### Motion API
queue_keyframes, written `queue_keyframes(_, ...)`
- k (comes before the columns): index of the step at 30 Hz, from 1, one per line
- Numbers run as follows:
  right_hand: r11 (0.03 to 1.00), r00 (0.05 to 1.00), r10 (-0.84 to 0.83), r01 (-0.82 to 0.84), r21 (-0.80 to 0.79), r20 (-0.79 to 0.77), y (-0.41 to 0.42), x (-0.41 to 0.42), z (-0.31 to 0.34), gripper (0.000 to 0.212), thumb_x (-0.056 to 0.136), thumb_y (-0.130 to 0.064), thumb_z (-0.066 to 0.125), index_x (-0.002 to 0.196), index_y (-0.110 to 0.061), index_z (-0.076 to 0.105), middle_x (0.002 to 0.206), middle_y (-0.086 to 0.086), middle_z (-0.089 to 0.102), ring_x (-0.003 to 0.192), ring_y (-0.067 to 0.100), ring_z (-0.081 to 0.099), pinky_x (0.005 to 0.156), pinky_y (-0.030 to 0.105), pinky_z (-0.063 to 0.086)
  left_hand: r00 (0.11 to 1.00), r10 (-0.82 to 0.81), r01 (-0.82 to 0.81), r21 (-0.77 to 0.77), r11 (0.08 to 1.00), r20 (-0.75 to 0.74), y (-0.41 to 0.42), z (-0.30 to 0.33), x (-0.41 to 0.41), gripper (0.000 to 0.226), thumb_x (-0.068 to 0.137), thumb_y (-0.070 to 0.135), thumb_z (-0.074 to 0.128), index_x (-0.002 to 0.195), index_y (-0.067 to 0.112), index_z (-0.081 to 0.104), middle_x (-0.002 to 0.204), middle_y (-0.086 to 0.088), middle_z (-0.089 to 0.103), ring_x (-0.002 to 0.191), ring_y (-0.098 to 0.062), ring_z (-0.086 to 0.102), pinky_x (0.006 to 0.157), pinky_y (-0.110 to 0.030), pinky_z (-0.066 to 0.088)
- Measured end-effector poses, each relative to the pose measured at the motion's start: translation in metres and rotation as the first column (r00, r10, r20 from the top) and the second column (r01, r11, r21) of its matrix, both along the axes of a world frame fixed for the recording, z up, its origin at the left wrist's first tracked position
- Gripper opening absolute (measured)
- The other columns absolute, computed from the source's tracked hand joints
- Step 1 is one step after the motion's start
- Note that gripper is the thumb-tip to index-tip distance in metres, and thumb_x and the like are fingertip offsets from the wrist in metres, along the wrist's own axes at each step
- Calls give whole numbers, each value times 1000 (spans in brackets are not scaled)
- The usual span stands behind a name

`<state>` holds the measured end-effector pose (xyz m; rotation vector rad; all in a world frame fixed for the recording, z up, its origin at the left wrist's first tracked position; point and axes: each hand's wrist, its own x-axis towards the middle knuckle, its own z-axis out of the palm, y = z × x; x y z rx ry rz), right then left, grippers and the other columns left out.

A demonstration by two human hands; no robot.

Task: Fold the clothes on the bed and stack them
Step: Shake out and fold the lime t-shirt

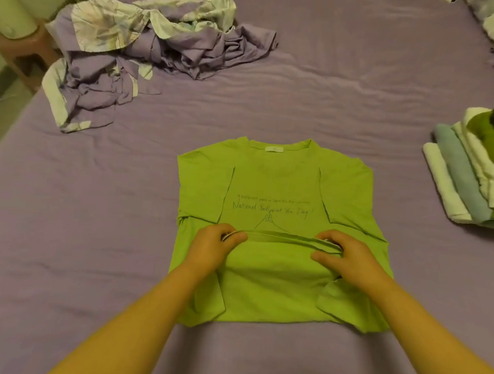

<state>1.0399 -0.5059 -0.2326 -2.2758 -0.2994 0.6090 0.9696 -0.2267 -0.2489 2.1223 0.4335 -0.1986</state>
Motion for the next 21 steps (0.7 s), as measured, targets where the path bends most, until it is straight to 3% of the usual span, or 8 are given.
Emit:
queue_keyframes(2, 1000, 997, -26, 26, -5, 77, 10, 23, 1, 14, 83, -23, 72, 92, -28, 62, 89, -10, 65, 85, 10, 60, 71, 7, 39, 1000, 1, -1, 15, 1000, 0, 11, 0, 29, 21, 87, 34, 67, 77, 16, 67, 62, 5, 54, 58, -7, 45, 59, -27, 34)
queue_keyframes(7, 975, 955, -219, 220, 17, 198, 39, 71, 0, 3, 87, -18, 67, 89, -17, 68, 81, -6, 64, 74, 8, 57, 64, 4, 37, 998, -22, 18, 70, 997, 53, 36, 2, 96, 17, 92, 29, 61, 77, 21, 63, 61, 12, 54, 61, -2, 48, 56, -16, 34)
queue_keyframes(10, 960, 937, -275, 281, 3, 215, 52, 99, -2, 8, 86, -24, 67, 89, -17, 67, 76, -6, 62, 72, 12, 55, 60, 10, 36, 996, -16, 8, 103, 995, 83, 47, 7, 129, 18, 91, 30, 61, 86, 16, 72, 75, 3, 66, 72, -12, 58, 65, -26, 40)
queue_keyframes(14, 938, 908, -336, 346, 7, 251, 66, 138, -3, 11, 85, -31, 67, 86, -21, 63, 70, -9, 55, 68, 15, 52, 62, 31, 41, 993, -55, 40, 131, 991, 108, 60, 9, 164, 20, 91, 30, 62, 86, 13, 73, 79, -3, 69, 74, -16, 59, 69, -31, 40)
queue_keyframes(18, 935, 912, -337, 353, -28, 233, 75, 182, -11, 12, 85, -34, 66, 84, -24, 59, 71, -8, 52, 73, 18, 53, 63, 33, 40, 990, -107, 85, 227, 970, 87, 72, 3, 198, 26, 92, 34, 60, 76, 16, 67, 63, 3, 55, 62, -13, 49, 60, -32, 35)
queue_keyframes(21, 938, 929, -308, 332, -97, 205, 79, 217, -24, 9, 87, -31, 63, 83, -26, 56, 69, -8, 51, 77, 22, 53, 64, 31, 37, 994, -94, 71, 316, 946, 59, 75, -4, 230, 27, 93, 40, 56, 83, 18, 68, 68, 2, 58, 74, -22, 57, 65, -34, 42)
